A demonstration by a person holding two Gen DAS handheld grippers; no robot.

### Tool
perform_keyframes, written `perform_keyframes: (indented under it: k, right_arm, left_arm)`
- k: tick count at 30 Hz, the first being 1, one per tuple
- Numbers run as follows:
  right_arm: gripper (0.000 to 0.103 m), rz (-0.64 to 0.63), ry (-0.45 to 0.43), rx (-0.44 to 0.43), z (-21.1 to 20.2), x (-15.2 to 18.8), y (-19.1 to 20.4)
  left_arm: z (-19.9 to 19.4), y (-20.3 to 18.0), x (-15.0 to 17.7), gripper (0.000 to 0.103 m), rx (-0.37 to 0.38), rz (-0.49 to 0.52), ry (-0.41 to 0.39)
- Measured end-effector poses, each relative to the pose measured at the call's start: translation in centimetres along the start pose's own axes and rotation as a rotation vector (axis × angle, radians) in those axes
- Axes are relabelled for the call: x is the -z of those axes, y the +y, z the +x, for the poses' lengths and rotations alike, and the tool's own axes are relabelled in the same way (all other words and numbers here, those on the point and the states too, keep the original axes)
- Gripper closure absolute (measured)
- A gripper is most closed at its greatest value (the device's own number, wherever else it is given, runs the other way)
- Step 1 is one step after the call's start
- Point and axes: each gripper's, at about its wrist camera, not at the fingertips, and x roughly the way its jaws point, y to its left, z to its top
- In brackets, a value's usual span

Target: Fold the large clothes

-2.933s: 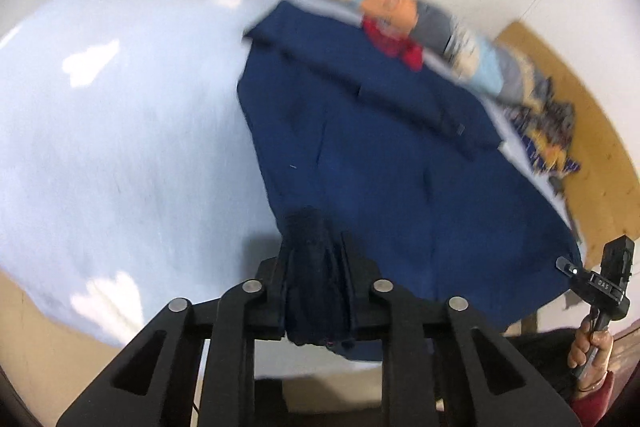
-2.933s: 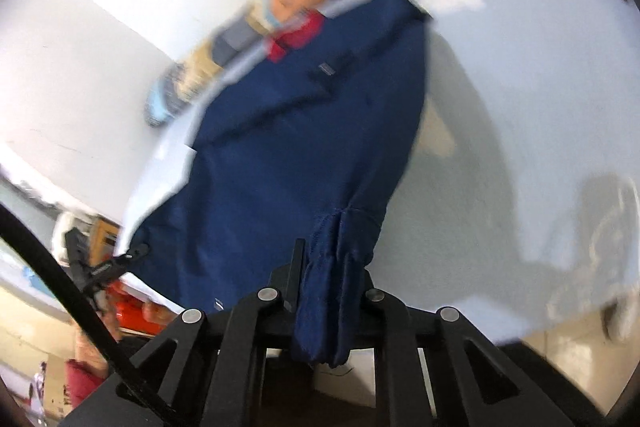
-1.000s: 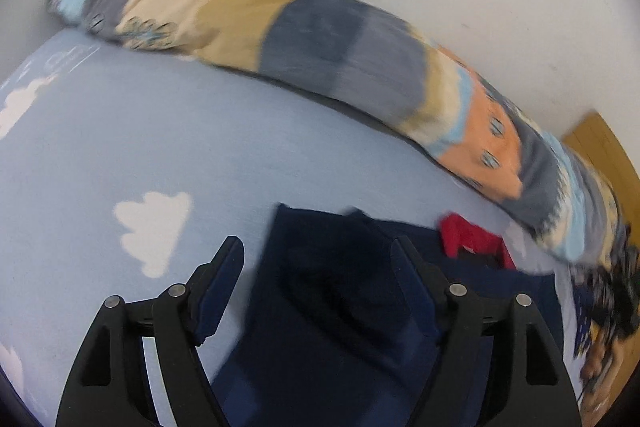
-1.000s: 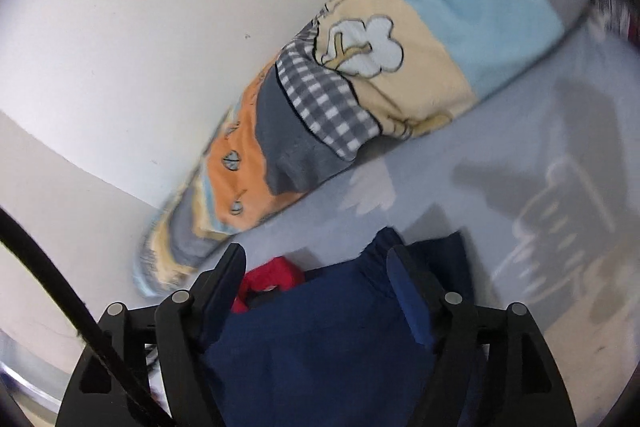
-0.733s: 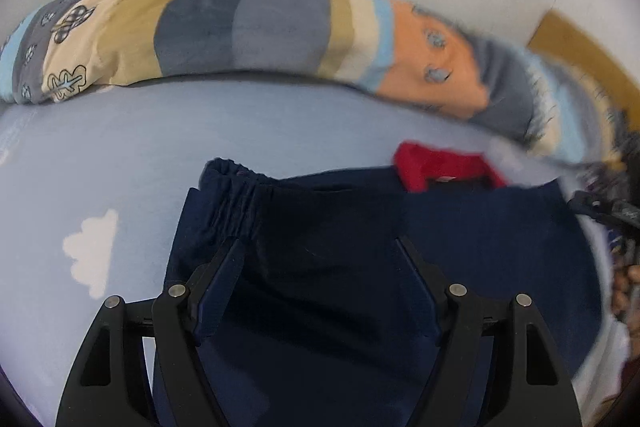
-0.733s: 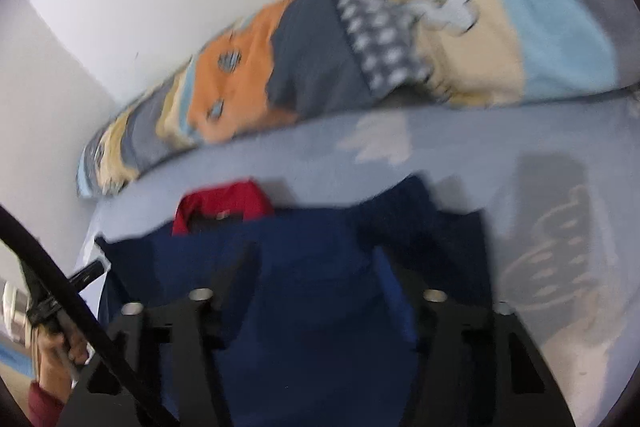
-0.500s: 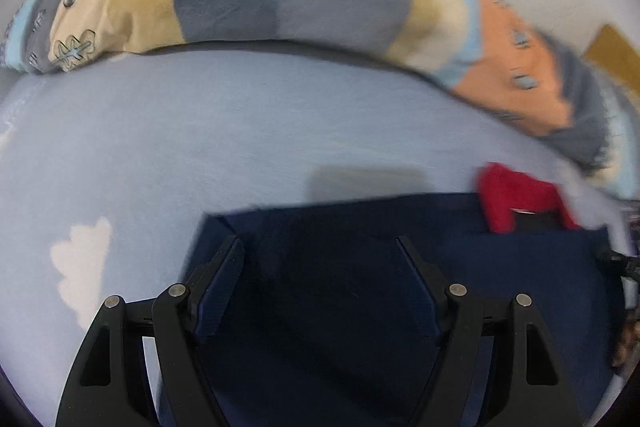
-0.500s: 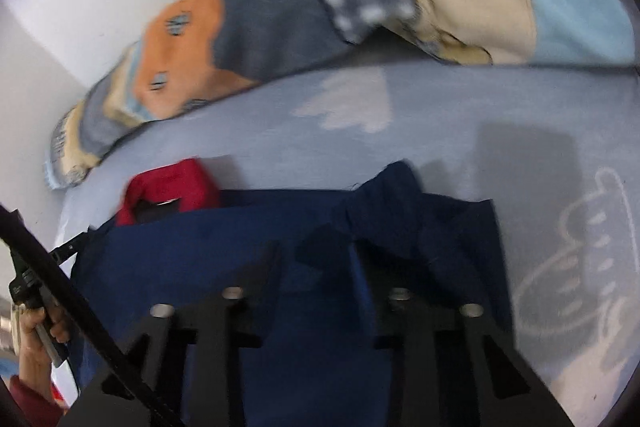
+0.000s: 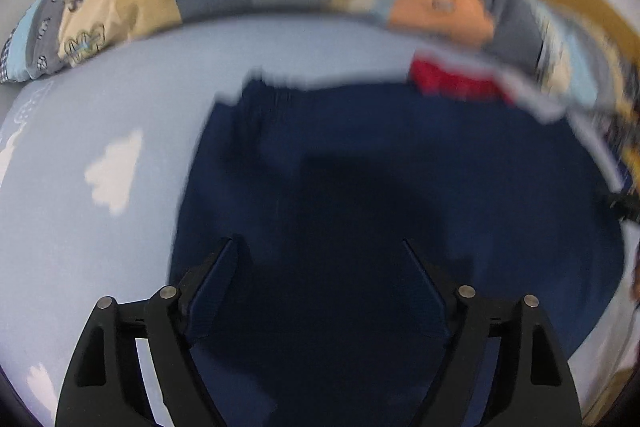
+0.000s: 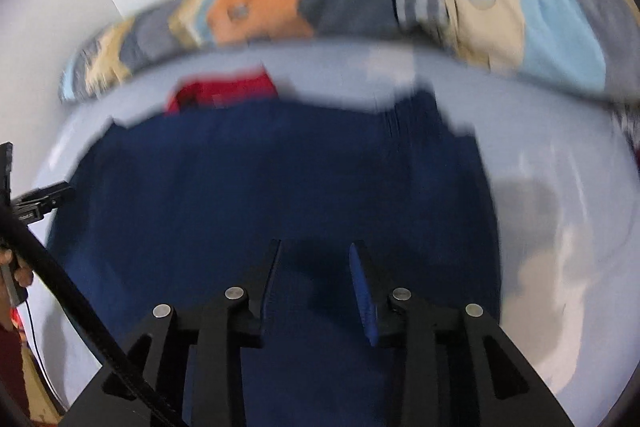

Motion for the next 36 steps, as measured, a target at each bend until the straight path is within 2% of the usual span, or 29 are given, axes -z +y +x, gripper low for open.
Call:
perform_keyframes:
  k: [1, 2, 4, 5, 6, 7, 8, 9, 13, 16, 20, 26, 29, 33, 35, 36]
  right_arm:
    - [0.066, 0.010, 0.036, 0.019, 0.7, 0.5, -0.7]
    - [0.069, 0.049, 0.053, 0.036, 1.0, 1.1, -2.0]
    - [0.068, 0.105, 0.012, -0.002, -1.0, 1.8, -3.5]
    - [0.063, 0.137, -0.023, -0.042, -3.2, 2.6, -4.4]
    - [0.049, 0.152, -0.046, -0.079, -4.6, 3.3, -5.1]
    - [0.039, 0.170, -0.073, -0.118, -6.2, 4.2, -5.8]
    - [0.022, 0.198, -0.095, -0.145, -7.6, 5.3, -6.7]
    - [0.018, 0.231, -0.108, -0.163, -8.7, 6.6, -7.9]
    - [0.018, 0.405, -0.108, -0.300, -10.4, 12.0, -12.9]
    - [0.018, 0.472, -0.087, -0.338, -9.5, 14.3, -13.6]
    - [0.018, 0.498, -0.047, -0.345, -8.1, 16.6, -13.9]
    - [0.014, 0.522, -0.067, -0.414, -6.4, 15.2, -13.4]
    - [0.012, 0.519, -0.055, -0.460, -4.8, 13.2, -12.4]
    - [0.006, 0.487, -0.024, -0.496, -2.4, 10.3, -10.3]
    - [0.008, 0.451, -0.034, -0.516, -1.4, 8.6, -8.9]
    - [0.018, 0.426, -0.031, -0.531, -0.7, 7.8, -8.1]
  left_arm:
    - [0.9, 0.4, 0.6, 0.022, -0.023, -0.009, 0.039]
    - [1.0, 1.2, 1.0, 0.022, -0.016, -0.038, 0.045]
    - [-1.2, 2.7, 1.7, 0.022, 0.052, -0.098, 0.024]
    - [-2.7, 3.4, 2.1, 0.022, 0.083, -0.123, 0.003]
    - [-4.1, 4.2, 2.7, 0.022, 0.112, -0.148, -0.021]
    - [-5.7, 5.3, 3.4, 0.017, 0.153, -0.175, -0.041]
    - [-6.9, 6.5, 4.3, 0.011, 0.190, -0.210, -0.048]
    - [-7.6, 7.7, 5.1, 0.010, 0.217, -0.252, -0.043]
    - [-7.7, 11.5, 8.9, 0.011, 0.334, -0.417, 0.015]
    - [-6.9, 12.3, 11.1, 0.011, 0.397, -0.463, 0.040]
    - [-5.1, 11.6, 11.8, 0.011, 0.436, -0.484, 0.052]
    - [-2.6, 11.4, 10.4, 0.008, 0.494, -0.513, 0.016]
    - [-1.2, 10.9, 8.6, 0.002, 0.538, -0.528, -0.001]
    - [-0.1, 9.8, 6.6, 0.001, 0.562, -0.519, -0.026]
    - [0.3, 9.4, 5.9, 0.001, 0.578, -0.526, -0.040]
    - [0.4, 9.2, 5.7, 0.001, 0.594, -0.528, -0.047]
